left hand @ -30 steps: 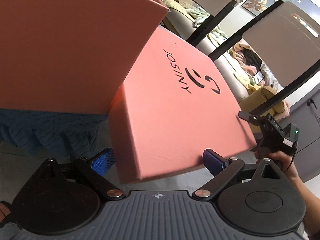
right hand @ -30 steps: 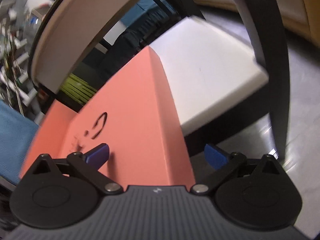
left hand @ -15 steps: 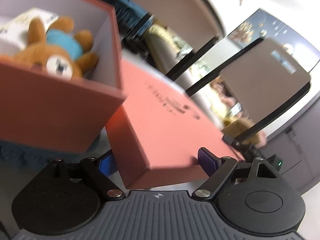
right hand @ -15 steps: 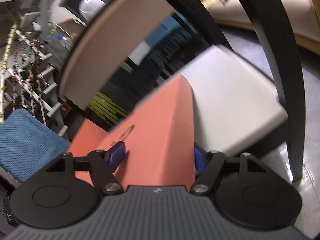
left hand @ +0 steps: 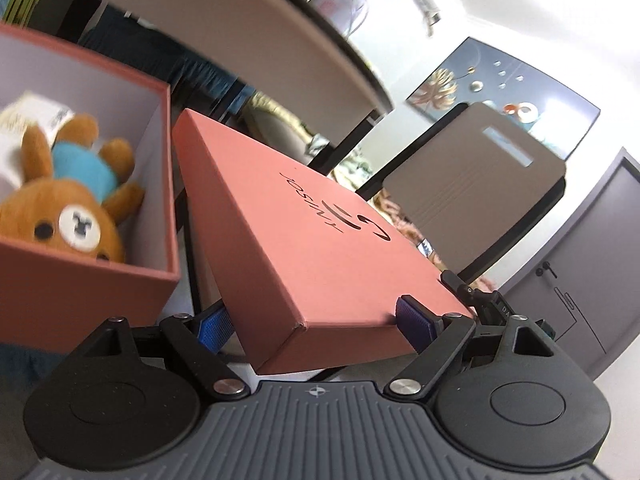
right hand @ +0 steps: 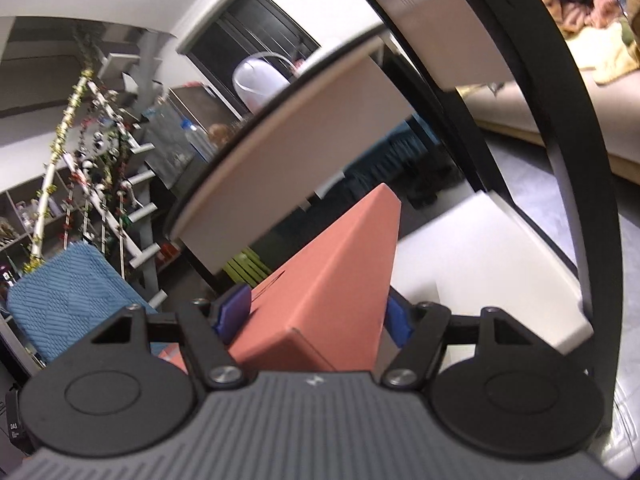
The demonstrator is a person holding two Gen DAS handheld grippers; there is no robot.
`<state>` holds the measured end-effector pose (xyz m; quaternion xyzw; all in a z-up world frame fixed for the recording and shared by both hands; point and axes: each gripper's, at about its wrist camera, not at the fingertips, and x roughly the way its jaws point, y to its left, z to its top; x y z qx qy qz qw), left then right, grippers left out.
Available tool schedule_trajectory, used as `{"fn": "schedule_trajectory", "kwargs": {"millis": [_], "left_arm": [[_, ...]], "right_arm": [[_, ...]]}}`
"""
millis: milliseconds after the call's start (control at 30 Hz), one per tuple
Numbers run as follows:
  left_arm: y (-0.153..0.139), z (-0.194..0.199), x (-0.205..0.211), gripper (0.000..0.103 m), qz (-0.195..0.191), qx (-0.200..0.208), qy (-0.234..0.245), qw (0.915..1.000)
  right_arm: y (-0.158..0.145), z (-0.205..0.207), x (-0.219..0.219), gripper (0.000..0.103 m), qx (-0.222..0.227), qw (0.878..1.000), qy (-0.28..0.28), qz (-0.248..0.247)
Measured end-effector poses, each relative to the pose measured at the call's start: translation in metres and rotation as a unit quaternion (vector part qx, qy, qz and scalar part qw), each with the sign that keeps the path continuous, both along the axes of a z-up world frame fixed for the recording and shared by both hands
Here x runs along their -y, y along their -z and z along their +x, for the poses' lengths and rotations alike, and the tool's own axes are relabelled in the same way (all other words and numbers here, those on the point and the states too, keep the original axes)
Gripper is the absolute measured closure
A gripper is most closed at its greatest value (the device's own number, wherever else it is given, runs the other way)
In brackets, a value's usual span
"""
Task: Organize soft objects
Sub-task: 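Grasp the lid edge with the right gripper and lift it, then lower the lid onto the box rim with the right gripper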
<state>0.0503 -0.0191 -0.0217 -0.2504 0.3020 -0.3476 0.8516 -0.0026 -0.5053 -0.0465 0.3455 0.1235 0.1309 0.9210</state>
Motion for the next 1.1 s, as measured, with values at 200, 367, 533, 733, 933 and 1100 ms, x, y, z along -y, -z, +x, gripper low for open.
{"fn": "schedule_trajectory", "kwargs": {"millis": [200,367,533,733,933,1100], "left_arm": [[-0.016,-0.002,-0.018,0.015,-0.004,0.031,-0.023,0.9992],[-0.021,-0.004,-0.045,0.014,-0.004,0.036,-0.056,0.9978],[-0.023,-0.008,-0.076,0.014,-0.004,0.033,-0.096,0.9949],[-0.023,-0.011,-0.119,0.014,0.001,0.02,-0.171,0.9851],[-0.019,-0.012,-0.15,0.014,0.01,0.008,-0.223,0.9747],[-0.013,-0.011,-0.163,0.015,0.021,-0.015,-0.258,0.9658]], "right_arm": [[-0.016,0.01,-0.014,0.033,0.023,1.0,-0.003,0.006],[-0.021,0.032,-0.041,0.033,0.021,1.0,-0.023,0.003],[-0.024,0.061,-0.079,0.033,0.013,0.999,-0.048,0.003],[-0.026,0.09,-0.135,0.033,0.009,0.996,-0.085,-0.013],[-0.021,0.123,-0.187,0.033,-0.006,0.992,-0.123,-0.02],[-0.01,0.137,-0.21,0.033,-0.002,0.989,-0.148,-0.018]]}}
